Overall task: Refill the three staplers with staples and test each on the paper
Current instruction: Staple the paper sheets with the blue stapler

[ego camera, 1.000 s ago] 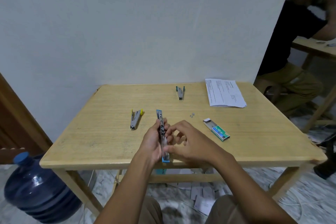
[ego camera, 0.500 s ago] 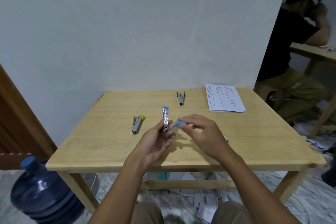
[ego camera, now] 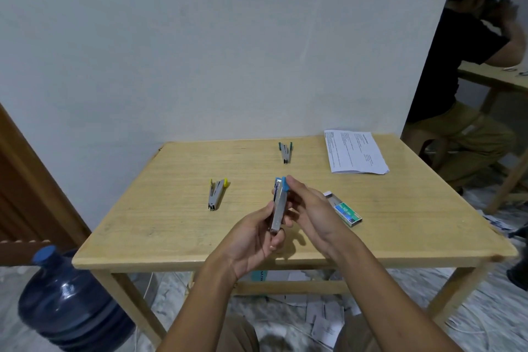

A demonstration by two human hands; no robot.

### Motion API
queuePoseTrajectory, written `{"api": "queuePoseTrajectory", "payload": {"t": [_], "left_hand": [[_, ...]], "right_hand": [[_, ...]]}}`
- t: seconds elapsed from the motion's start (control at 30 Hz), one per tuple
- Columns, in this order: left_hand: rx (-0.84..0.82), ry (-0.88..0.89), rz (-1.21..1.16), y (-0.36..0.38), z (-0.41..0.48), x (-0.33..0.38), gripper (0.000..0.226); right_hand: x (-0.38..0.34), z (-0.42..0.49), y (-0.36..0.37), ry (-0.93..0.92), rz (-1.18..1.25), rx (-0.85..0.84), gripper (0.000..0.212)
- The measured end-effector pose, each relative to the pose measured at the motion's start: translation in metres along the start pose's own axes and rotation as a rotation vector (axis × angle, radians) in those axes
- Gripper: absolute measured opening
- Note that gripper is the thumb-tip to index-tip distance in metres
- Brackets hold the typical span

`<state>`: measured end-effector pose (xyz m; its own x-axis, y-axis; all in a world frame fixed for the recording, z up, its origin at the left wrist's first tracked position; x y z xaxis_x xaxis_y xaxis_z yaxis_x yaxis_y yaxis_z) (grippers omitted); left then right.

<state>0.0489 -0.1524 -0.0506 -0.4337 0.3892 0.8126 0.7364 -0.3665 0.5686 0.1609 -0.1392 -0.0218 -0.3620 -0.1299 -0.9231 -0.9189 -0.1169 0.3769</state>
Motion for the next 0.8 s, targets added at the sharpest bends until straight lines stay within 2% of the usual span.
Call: {"api": "queuePoseTrajectory", "payload": {"t": [0.17,0.3,0.37,0.43,0.6,0.7,0.8], "left_hand": [[-0.038,-0.043,-0.052,-0.001,0.002,0.001,0.046],[-0.041,-0.059,-0.066,0.002,0.004,0.003,0.045],[-0.033,-0.07,-0.03,0.002,0.006,0.005,0.045],[0.007,-0.076,0.074,0.002,0.01,0.006,0.046],[0.288,0.019,0.444,-0.005,0.035,0.023,0.042],[0.398,0.079,0.625,0.004,0.061,0.034,0.036],[0.412,0.164,0.778,0.029,0.1,0.039,0.031]], "right_hand": [[0.002,0.004,0.001,-0.014,0.01,0.054,0.044],[0.002,0.006,0.0,-0.037,-0.019,0.069,0.04],[0.001,0.004,-0.002,-0.045,-0.05,0.074,0.048],[-0.004,0.002,-0.007,-0.058,-0.095,0.11,0.053],[-0.033,-0.003,-0.041,-0.152,-0.138,0.276,0.048],[-0.05,-0.005,-0.072,-0.104,-0.165,0.384,0.036],[-0.064,-0.007,-0.11,-0.028,-0.254,0.466,0.036]]}}
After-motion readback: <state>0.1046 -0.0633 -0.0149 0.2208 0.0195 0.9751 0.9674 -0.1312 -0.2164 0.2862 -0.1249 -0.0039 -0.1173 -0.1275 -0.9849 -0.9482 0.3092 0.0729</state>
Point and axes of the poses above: each hand's wrist, its own z-axis towards the middle knuckle, its own y-axis out of the palm, x = y × z, the point moved 5 cm from there along z, towards the middle knuckle, and after that the axes turned 3 degrees about y, right-handed, at the moved point
